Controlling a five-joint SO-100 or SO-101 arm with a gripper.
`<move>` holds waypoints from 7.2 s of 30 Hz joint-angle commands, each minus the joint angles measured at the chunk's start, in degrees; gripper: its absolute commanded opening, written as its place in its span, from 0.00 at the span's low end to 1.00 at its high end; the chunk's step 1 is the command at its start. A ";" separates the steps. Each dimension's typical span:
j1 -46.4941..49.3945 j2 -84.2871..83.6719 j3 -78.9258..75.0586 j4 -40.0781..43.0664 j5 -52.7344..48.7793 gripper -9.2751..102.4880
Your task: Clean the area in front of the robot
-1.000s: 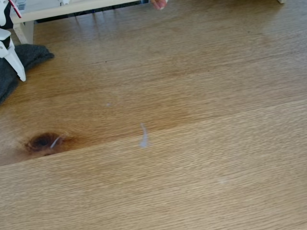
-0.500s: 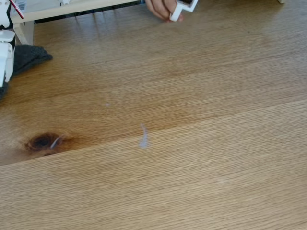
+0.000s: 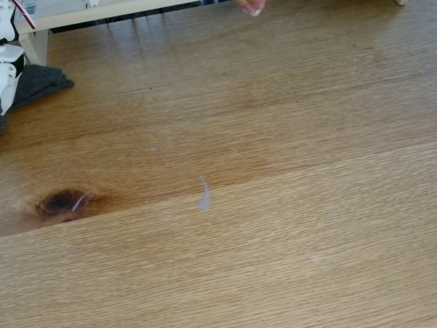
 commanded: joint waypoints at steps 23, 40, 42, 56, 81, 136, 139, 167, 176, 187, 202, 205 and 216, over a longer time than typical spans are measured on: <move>-65.74 41.13 -1.14 31.64 37.88 0.08; -74.00 -9.67 -18.46 -13.10 33.49 0.08; -73.48 -14.94 -26.02 -7.38 34.72 0.08; -64.42 -37.79 -75.06 12.83 30.94 0.08; -59.85 -25.75 -82.27 61.00 34.45 0.08; -62.05 -16.26 -33.49 36.30 43.59 0.08; -54.32 -17.23 -33.57 34.98 37.71 0.08; -50.01 12.92 -33.66 44.03 34.01 0.08; -40.17 -0.70 -33.66 2.99 18.19 0.08; -26.28 -17.75 -33.57 -11.60 4.92 0.08; -36.47 -27.69 -32.96 -8.26 17.58 0.08; -42.54 -25.31 -32.96 -4.75 24.26 0.08; -62.05 -17.58 -32.87 1.85 46.14 0.08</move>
